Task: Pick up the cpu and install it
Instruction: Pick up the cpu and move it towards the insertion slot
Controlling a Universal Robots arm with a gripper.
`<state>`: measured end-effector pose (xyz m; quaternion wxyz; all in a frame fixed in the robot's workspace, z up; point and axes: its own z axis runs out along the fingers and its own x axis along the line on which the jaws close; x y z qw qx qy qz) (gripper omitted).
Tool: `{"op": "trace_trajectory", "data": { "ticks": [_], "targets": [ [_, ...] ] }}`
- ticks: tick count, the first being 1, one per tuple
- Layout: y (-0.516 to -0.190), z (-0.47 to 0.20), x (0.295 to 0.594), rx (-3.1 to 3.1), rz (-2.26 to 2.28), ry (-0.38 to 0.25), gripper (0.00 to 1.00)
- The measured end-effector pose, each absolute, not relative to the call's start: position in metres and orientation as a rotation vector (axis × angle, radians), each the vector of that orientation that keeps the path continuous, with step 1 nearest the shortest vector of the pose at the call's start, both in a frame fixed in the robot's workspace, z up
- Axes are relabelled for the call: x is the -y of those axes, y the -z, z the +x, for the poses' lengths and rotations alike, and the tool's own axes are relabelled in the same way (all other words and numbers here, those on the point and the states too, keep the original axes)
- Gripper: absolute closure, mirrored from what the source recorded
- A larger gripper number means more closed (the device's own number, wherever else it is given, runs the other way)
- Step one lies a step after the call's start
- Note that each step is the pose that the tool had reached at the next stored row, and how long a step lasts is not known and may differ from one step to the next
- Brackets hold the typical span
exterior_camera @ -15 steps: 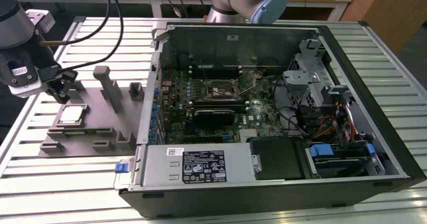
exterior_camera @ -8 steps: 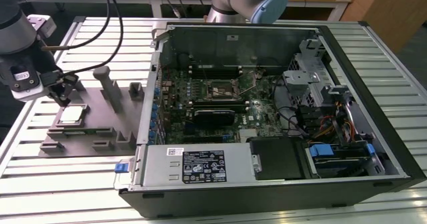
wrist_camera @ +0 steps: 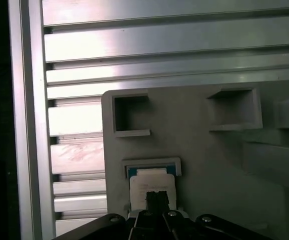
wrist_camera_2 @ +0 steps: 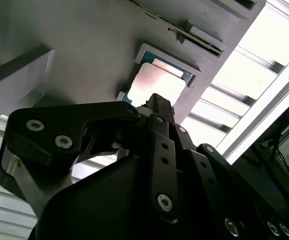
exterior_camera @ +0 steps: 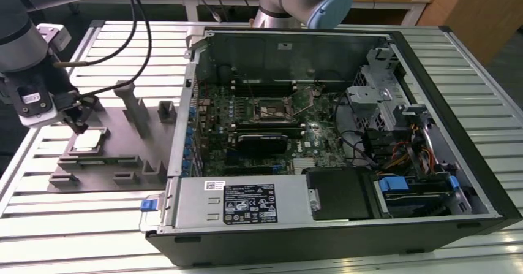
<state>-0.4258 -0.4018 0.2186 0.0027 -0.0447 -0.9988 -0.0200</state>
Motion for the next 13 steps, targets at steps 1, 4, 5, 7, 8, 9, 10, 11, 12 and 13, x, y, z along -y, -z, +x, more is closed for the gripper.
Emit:
{"op": "trace_trajectory", "data": {
  "ticks": [1,4,5,7,8,9,10,11,12,13],
  "targets": [
    [-0.218,-0.426,0.402,3.133,-0.133,0.063,0.89],
    [-0.214,-0.426,0.402,3.133,-0.106,0.062,0.89],
    [-0.214,-0.426,0.402,3.134,-0.098,0.062,0.89],
    [-0.211,-0.426,0.402,3.134,-0.087,0.062,0.89],
    [-0.210,-0.426,0.402,3.134,-0.086,0.062,0.89],
    [-0.209,-0.426,0.402,3.134,-0.086,0.061,0.89],
    [-0.208,-0.426,0.402,3.134,-0.086,0.061,0.89],
    [-0.207,-0.426,0.402,3.134,-0.086,0.061,0.89],
    [-0.207,-0.426,0.402,3.134,-0.086,0.060,0.89],
    [-0.207,-0.426,0.402,3.134,-0.086,0.060,0.89]
  ]
}}
